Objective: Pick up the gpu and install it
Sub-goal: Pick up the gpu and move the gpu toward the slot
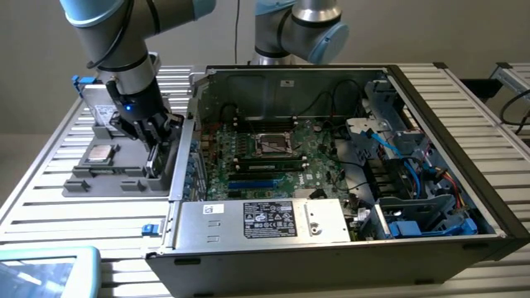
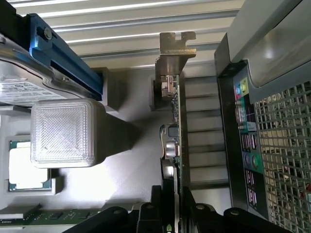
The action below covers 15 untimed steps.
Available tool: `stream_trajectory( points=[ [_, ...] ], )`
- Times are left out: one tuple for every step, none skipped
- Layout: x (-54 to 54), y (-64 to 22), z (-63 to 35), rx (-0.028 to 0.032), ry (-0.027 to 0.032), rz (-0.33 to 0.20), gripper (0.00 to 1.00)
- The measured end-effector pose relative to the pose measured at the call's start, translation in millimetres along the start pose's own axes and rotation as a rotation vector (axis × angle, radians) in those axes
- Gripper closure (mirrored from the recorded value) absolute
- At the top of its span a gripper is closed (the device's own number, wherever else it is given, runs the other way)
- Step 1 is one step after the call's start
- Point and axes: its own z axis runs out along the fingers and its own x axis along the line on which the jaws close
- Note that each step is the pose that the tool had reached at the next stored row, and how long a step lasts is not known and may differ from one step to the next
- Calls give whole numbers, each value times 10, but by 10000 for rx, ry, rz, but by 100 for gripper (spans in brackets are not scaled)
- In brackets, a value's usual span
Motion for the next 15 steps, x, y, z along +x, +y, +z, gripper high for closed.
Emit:
stream_trajectory(
  points=[
    [0,0,0,0,8,1,73],
    [-1,0,1,1,26,2,73],
    [-2,0,1,4,55,5,73],
    [-1,0,1,7,88,9,73],
    [0,1,-5,8,109,11,73],
    [2,4,-34,9,112,13,73],
    [2,8,-78,8,111,13,73],
    [4,13,-124,9,114,14,73],
    [5,18,-169,8,113,13,73],
    [6,22,-212,8,112,12,73],
    [8,27,-260,8,112,13,73],
    [9,32,-305,7,111,13,73],
    [11,37,-351,9,113,13,73],
    [12,42,-395,7,112,12,73],
    [14,46,-440,9,113,12,73]
  ],
)
